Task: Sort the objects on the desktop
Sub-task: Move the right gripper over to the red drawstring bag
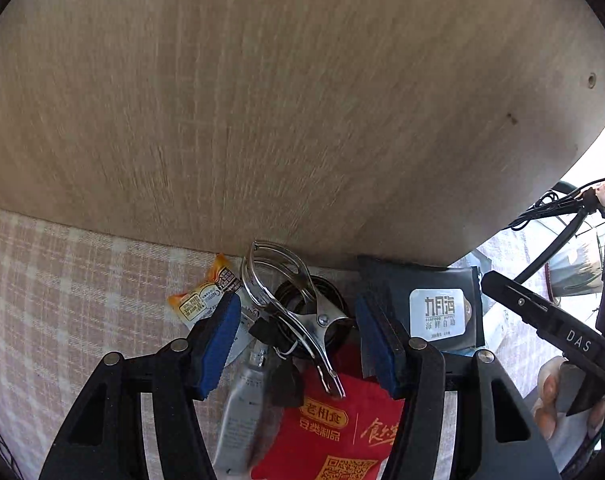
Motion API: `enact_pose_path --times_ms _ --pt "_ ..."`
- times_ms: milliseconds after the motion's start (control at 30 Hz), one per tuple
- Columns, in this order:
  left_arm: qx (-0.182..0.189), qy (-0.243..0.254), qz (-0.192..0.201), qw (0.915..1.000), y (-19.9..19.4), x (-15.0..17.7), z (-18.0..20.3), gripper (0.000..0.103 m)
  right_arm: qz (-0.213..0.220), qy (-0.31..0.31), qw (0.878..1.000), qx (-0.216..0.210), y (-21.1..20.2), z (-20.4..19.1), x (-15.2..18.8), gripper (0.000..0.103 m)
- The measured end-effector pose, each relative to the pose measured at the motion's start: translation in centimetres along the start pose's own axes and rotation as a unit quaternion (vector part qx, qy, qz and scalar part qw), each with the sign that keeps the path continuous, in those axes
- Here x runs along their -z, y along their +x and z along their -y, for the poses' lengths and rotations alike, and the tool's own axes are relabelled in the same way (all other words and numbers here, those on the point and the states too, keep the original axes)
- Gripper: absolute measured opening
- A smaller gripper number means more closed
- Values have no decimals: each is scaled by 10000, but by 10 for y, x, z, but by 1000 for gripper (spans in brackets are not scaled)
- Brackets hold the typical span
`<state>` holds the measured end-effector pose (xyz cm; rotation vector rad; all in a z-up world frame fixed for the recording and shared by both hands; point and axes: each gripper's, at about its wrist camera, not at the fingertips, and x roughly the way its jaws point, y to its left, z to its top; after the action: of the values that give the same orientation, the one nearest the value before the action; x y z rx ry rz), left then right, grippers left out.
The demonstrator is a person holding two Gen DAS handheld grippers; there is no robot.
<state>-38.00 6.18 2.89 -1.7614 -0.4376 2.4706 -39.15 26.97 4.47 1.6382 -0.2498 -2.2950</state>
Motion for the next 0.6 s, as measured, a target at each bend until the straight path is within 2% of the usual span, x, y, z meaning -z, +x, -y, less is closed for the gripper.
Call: enact_pose_path --times_ms 200,300,400,433,467,567,600 --pt "-73 -22 14 10000 19 -3 -1 58 -66 161 9998 -14 28 3 -4 61" --pt "-22 -73 -14 10000 29 -6 -2 58 -44 237 9997 -23 34 3 -1 72" --pt "-14 -92 -169 9998 40 -4 -1 59 14 192 9998 19 34 -2 3 73" --pt "-53 -7 -23 10000 38 -2 3 64 2 186 9998 27 35 -3 4 73" --pt "-91 100 -83 9999 40 0 8 64 -38 191 9998 20 35 -4 6 73" --pt "-519 753 -12 9958 42 11 27 65 -127 248 9996 -17 34 -5 14 73" --pt "-527 806 -10 9954 41 14 30 65 -204 321 9992 -85 34 -4 16 74"
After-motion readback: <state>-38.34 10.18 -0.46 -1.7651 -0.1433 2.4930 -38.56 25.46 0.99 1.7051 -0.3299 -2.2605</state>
